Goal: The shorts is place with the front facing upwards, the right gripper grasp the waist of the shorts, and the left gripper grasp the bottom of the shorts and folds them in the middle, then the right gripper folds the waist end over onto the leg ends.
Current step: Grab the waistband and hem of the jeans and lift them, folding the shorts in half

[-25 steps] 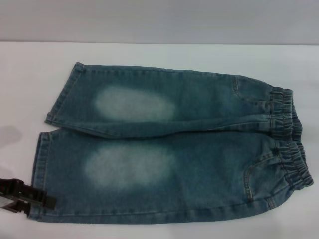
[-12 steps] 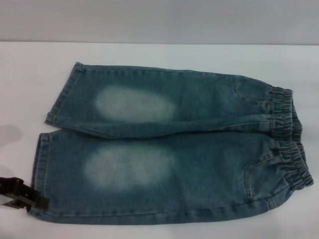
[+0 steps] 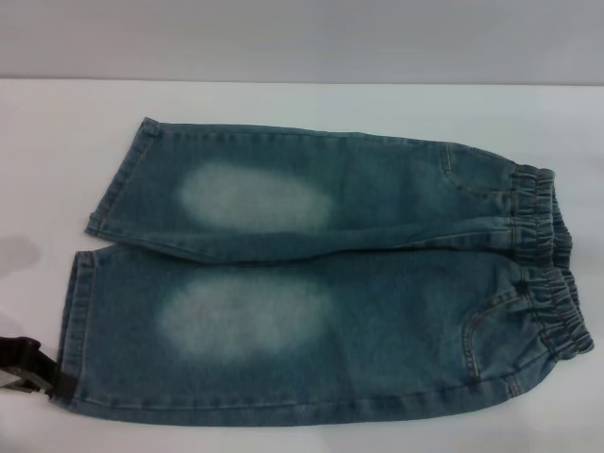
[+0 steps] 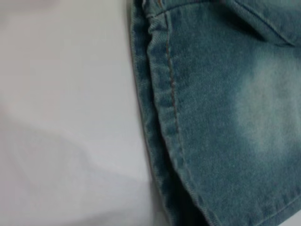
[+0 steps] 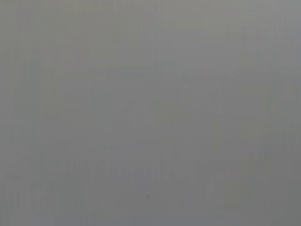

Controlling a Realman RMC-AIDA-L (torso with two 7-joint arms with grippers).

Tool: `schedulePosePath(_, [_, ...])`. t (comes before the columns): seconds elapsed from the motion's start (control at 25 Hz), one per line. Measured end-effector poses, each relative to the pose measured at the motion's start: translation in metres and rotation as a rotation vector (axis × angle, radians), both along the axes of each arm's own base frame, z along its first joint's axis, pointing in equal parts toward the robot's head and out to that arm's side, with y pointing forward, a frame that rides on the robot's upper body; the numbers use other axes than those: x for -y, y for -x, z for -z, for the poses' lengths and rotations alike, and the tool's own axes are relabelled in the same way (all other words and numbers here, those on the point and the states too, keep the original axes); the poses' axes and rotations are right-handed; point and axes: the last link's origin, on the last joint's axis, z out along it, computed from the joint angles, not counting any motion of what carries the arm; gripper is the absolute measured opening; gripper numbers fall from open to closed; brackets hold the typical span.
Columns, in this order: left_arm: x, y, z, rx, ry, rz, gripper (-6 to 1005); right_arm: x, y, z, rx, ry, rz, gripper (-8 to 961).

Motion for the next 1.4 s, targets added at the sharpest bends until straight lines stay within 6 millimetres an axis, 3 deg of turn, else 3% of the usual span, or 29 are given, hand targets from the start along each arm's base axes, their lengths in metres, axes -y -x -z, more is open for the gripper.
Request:
schedulePosePath(0.32, [-0.005,-0.003,-0.001,0.006,-0.019,0.007,42,-0.002,0.002,-0.001,-0.047,0.018,-0.031,613])
schedulePosePath(0.52, [-0.01,-0.008,0.001,0.012,-0.018,0.022,42,-0.009,0.006,-0.004,-0.122,0.131,-0.098,613])
schedulePosePath(1.0, [-0.022,-0.017,-0.003,0.038,-0.073,0.051,43,-0.016,0.053,-0.017,-0.18,0.787,-0.314,613])
schedulePosePath(1.4, [-0.029,-0.024,-0.003,0.038,-0.077,0.074,43,0.011,0.086,-0.017,-0.068,1.382,-0.281,613])
